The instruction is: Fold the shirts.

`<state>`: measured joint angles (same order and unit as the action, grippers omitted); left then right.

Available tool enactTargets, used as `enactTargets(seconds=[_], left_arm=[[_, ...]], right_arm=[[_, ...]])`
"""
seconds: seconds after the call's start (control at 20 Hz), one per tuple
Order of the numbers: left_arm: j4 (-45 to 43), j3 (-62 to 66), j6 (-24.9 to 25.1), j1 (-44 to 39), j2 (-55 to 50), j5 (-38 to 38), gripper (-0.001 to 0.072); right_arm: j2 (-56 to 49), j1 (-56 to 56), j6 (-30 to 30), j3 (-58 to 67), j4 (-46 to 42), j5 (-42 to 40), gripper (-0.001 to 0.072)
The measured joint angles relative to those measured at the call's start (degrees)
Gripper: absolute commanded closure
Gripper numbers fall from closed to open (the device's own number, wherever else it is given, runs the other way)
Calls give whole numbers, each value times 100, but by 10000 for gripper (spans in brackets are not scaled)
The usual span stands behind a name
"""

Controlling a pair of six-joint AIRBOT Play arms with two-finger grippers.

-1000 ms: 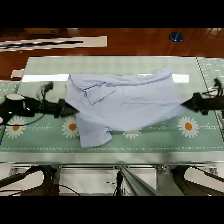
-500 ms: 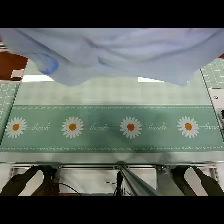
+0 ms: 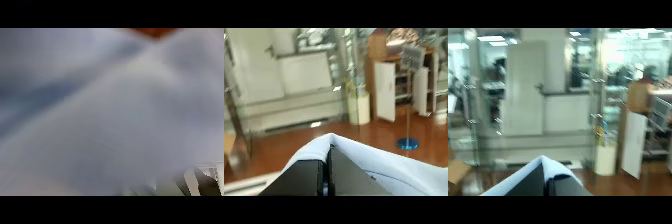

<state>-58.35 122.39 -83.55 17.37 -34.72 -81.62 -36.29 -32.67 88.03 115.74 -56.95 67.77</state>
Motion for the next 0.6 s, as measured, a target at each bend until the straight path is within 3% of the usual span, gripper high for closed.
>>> enactTargets(seconds=[0.2,0.35,0.6], left_arm=[[-461,55,-267,4,101,-1384,686],[-549,-195,-293,4,59,-1941,686],[-190,-1694,-264,9,-17,-2243,686]], right_arm=[[184,243,92,109,-935,1714,691],[240,890,46,-247,-1392,2889,691],[205,2033,-28,-1534,-2662,3554,691]])
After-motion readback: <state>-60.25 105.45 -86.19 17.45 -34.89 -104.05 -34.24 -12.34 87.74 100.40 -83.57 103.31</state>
